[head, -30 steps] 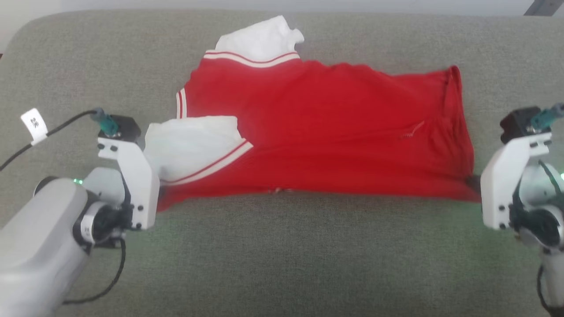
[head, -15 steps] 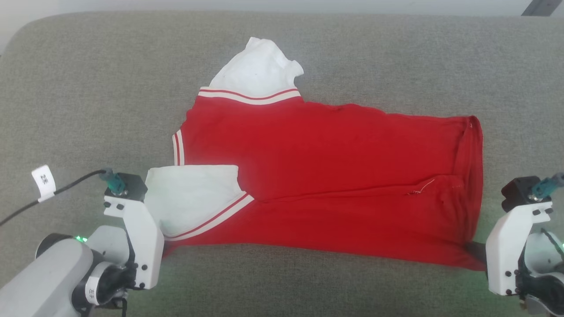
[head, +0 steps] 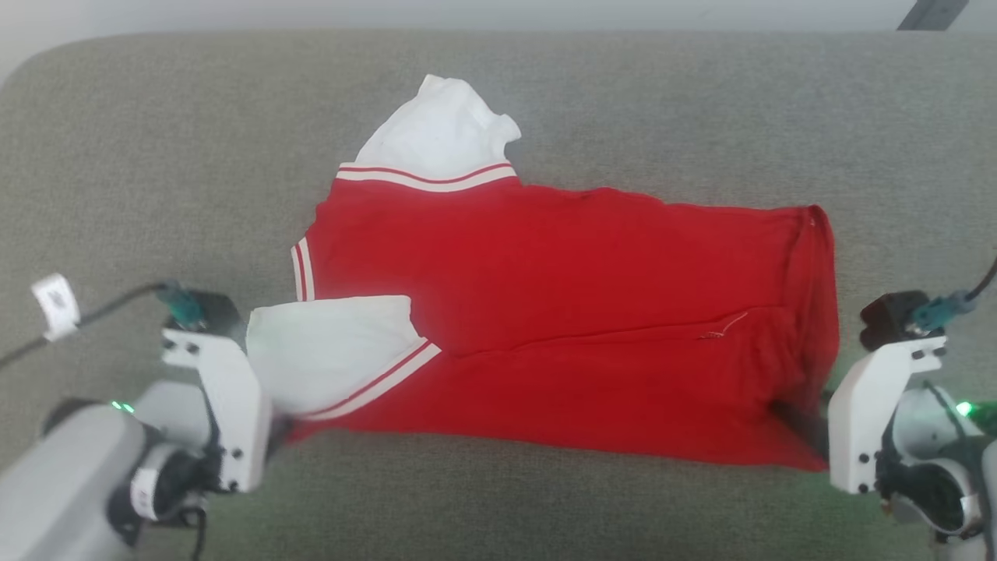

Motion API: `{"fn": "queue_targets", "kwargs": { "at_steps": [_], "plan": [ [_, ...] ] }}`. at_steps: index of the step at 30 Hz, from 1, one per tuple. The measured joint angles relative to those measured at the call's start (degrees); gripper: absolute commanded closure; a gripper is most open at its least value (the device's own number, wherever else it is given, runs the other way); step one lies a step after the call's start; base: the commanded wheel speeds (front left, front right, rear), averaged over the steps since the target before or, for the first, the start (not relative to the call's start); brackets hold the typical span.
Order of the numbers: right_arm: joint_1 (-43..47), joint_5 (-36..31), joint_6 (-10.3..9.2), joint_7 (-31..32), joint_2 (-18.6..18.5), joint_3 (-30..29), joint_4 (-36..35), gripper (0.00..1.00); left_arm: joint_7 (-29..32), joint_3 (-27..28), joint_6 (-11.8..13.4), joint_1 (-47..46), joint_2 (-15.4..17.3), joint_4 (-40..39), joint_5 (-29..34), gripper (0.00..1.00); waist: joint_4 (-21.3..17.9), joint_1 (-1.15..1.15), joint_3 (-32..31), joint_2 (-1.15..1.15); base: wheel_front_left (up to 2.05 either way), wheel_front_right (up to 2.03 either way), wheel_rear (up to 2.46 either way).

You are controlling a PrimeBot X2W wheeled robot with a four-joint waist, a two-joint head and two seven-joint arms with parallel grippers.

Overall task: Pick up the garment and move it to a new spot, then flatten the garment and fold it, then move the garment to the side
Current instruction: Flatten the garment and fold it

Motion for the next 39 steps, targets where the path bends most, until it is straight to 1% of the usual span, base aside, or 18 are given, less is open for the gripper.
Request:
{"fn": "queue_targets", "kwargs": {
  "at_steps": [4,7,11,14,17,20,23,26,28,33,34,37,39],
  "plan": [
    [-0.8,0.1,-0.01,-2.5,-1.1,-0.3,-1.4,0.0,1.6,0.9,0.8,-2.2,3.1,-4.4,1.2,0.0,-0.8,0.0,-0.7,0.0,0.0,0.0,0.0],
    [-2.2,0.2,-0.01,-5.6,-0.9,-1.0,-3.4,0.0,2.2,1.8,1.3,-4.4,4.8,-7.7,2.4,0.0,-1.7,0.0,-1.0,0.0,0.0,0.0,0.0],
    [-5.1,-0.5,-0.01,-12.0,0.3,-1.4,-5.2,0.0,2.8,2.8,1.4,-7.8,5.4,-8.8,3.2,0.0,-3.3,0.0,-1.0,0.0,0.0,0.0,0.0],
    [-7.5,-1.3,-0.02,-17.8,1.0,-0.8,-5.4,0.0,2.4,3.1,0.5,-11.0,5.0,-7.7,4.1,0.0,-4.8,0.0,-0.7,0.0,0.0,0.0,0.0],
    [-10.4,-2.1,-0.01,-24.3,1.9,1.0,-5.4,0.0,0.3,3.4,-1.6,-14.9,3.4,-4.5,5.9,0.0,-6.4,0.0,-0.3,0.0,0.0,0.0,0.0],
    [-13.1,-3.0,-0.02,-30.9,3.0,2.7,-4.6,0.0,-3.0,3.7,-4.3,-18.8,1.5,0.5,6.9,0.0,-8.2,0.0,0.5,0.0,0.0,0.0,0.0],
    [-15.4,-3.7,-0.02,-36.7,4.5,4.1,-3.3,0.0,-6.4,3.9,-7.2,-22.8,-0.1,6.0,8.1,0.0,-10.1,0.0,1.5,0.0,0.0,0.0,0.0],
    [-17.3,-4.3,-0.02,-41.0,5.8,5.6,-2.0,0.0,-9.9,4.2,-9.8,-26.4,-1.0,11.3,9.8,0.0,-11.9,0.0,3.1,0.0,0.0,0.0,0.0],
    [-18.2,-4.3,-0.02,-42.8,6.7,6.1,-1.3,0.0,-11.8,4.4,-11.6,-28.8,-1.7,14.7,10.3,0.0,-13.0,0.0,4.3,0.0,0.0,0.0,0.0],
    [-19.2,-4.7,-0.02,-45.2,7.5,7.7,-0.3,0.0,-14.5,4.4,-15.0,-33.8,-3.0,22.5,11.0,0.0,-15.5,0.0,7.5,0.0,0.0,0.0,0.0],
    [-19.5,-4.7,-0.02,-45.7,7.8,8.1,-0.3,0.0,-14.6,4.3,-16.2,-35.5,-3.6,25.3,11.0,0.0,-16.4,0.0,8.7,0.0,0.0,0.0,0.0],
    [-19.5,-4.7,-0.02,-46.0,8.2,8.3,-0.1,0.0,-14.5,4.0,-17.9,-38.0,-4.4,29.3,11.0,0.0,-17.6,0.0,10.4,0.0,0.0,0.0,0.0],
    [-19.5,-4.7,-0.02,-46.1,8.4,8.4,0.0,0.0,-13.6,3.9,-18.5,-39.7,-4.9,31.7,10.7,0.0,-18.3,0.0,11.4,0.0,0.0,0.0,0.0]
  ]
}}
